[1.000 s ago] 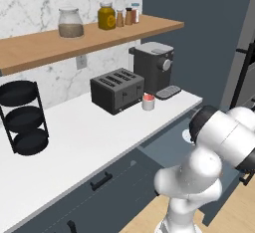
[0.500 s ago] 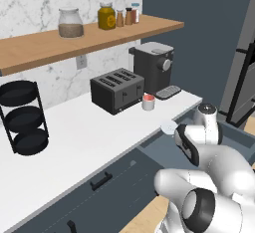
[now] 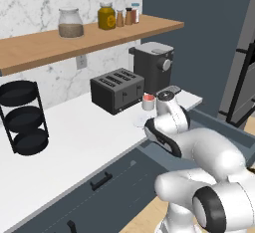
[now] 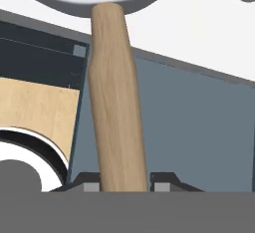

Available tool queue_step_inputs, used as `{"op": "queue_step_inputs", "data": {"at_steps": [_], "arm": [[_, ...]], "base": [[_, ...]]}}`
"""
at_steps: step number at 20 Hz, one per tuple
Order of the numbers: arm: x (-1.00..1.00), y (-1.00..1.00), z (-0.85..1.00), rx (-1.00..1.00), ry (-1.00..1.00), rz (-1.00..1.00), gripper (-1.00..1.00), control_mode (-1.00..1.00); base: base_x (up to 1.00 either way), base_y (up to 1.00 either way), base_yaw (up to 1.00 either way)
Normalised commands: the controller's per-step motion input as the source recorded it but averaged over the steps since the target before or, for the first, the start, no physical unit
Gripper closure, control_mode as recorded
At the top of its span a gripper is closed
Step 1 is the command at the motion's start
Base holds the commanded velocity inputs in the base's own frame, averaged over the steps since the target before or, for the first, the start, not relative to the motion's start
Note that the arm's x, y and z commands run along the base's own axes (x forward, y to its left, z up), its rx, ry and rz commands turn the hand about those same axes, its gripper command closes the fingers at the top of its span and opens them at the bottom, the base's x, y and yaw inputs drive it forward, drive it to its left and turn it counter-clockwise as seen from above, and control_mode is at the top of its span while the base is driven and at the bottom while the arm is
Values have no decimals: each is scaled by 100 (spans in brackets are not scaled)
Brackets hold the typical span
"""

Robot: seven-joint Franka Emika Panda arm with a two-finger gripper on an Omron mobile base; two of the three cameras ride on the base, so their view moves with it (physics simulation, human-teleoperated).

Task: Pick the pizza cutter from the drawer and place it on the counter.

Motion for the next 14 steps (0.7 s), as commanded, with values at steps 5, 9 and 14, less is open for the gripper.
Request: {"op": "queue_step_inputs", "data": {"at_steps": [5, 9, 14], "arm": [[29, 53, -4, -3, 3, 2, 100, -100], [2, 16, -37, 0, 0, 6, 100, -100], [51, 34, -12, 0, 0, 2, 100, -100]], "base": [[0, 0, 0], [0, 0, 0], [0, 0, 0]]}}
